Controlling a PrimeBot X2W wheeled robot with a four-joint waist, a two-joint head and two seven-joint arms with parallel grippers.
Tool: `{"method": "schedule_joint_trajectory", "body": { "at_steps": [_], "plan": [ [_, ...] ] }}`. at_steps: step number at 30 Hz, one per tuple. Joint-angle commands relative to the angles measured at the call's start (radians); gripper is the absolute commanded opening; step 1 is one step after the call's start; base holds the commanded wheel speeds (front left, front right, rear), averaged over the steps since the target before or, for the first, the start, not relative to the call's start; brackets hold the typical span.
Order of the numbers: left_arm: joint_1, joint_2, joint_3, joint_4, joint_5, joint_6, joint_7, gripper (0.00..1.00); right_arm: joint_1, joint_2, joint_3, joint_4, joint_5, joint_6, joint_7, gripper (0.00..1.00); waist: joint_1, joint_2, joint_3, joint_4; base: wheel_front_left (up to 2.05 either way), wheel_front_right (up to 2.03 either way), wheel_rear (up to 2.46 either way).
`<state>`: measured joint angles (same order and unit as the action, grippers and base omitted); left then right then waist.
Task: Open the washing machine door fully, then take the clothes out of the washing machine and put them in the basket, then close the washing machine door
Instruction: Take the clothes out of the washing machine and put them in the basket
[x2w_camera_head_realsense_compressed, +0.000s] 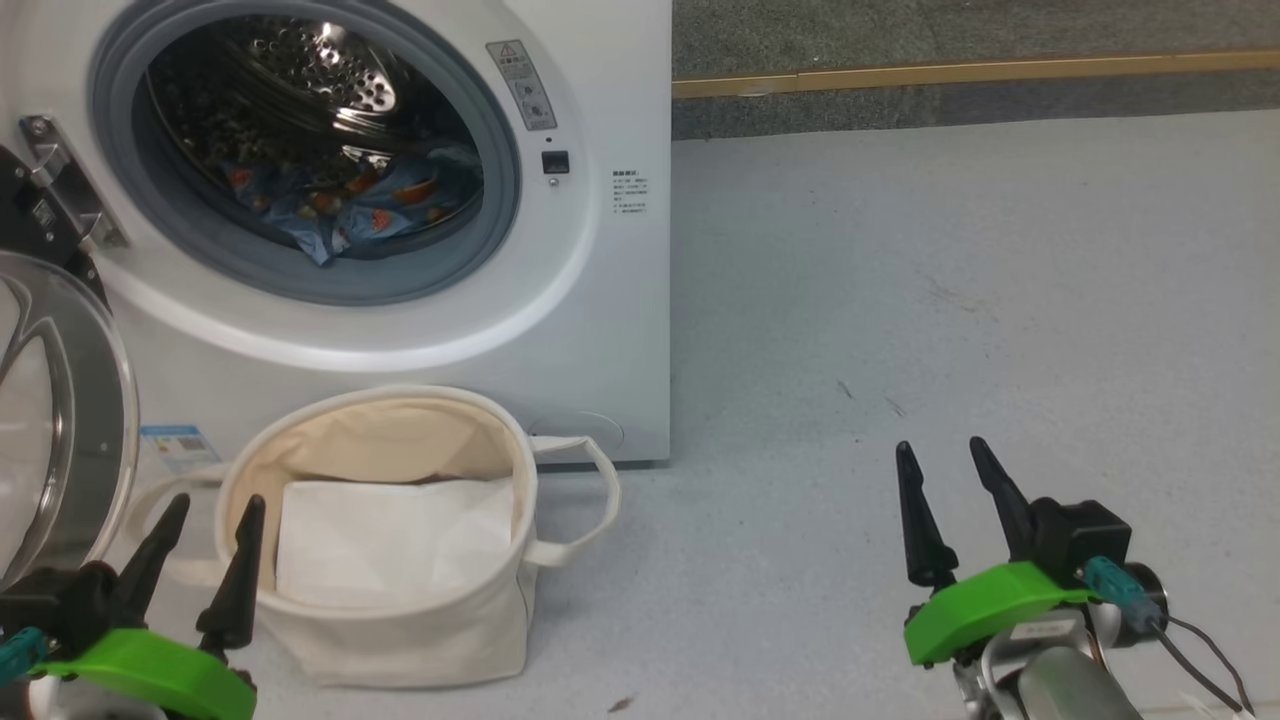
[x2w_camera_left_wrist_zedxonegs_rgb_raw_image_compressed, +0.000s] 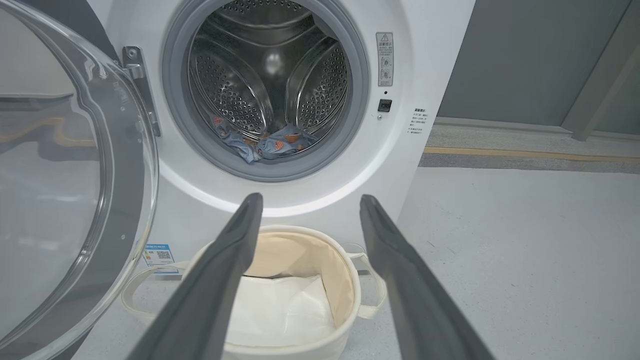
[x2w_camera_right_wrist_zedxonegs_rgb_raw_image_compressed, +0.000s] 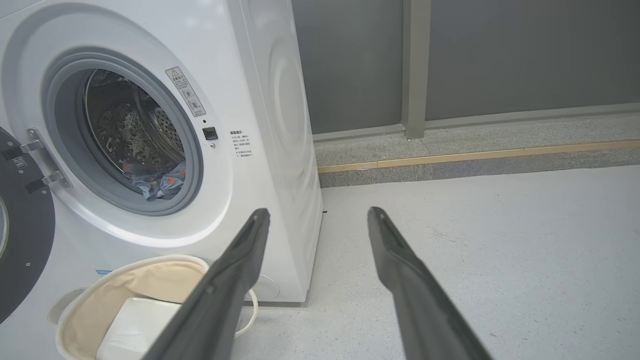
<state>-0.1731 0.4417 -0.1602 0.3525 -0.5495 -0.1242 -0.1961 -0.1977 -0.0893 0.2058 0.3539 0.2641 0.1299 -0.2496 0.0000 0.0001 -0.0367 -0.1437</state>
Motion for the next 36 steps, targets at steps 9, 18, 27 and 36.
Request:
{"method": "schedule_joint_trajectory", "body": {
  "at_steps": [9, 18, 27, 36],
  "plan": [
    [-0.071, 0.054, 0.023, -0.029, -0.018, -0.005, 0.002, 1.00, -0.027, 0.000, 0.024, -0.026, 0.000, 0.001, -0.012, 1.00, 0.0000, -0.0001, 0.004, 0.003, 1.72, -2.14, 0.42],
    [-0.086, 0.038, -0.006, -0.040, -0.008, -0.002, -0.014, 1.00, -0.034, 0.003, 0.028, -0.026, 0.000, 0.001, -0.012, 1.00, 0.0000, -0.0001, 0.012, 0.005, 1.40, -1.48, 0.07],
    [-0.095, 0.028, -0.010, -0.023, -0.011, 0.010, -0.025, 1.00, -0.038, 0.008, 0.031, -0.028, 0.001, 0.001, -0.012, 1.00, 0.0000, -0.0001, 0.014, 0.003, 0.36, -0.36, 0.00],
    [-0.104, 0.020, 0.021, -0.008, -0.006, 0.058, -0.045, 1.00, -0.040, 0.008, 0.028, -0.035, -0.001, 0.001, -0.012, 1.00, 0.0000, -0.0001, 0.017, 0.004, 0.00, 0.00, 0.00]
  ]
}}
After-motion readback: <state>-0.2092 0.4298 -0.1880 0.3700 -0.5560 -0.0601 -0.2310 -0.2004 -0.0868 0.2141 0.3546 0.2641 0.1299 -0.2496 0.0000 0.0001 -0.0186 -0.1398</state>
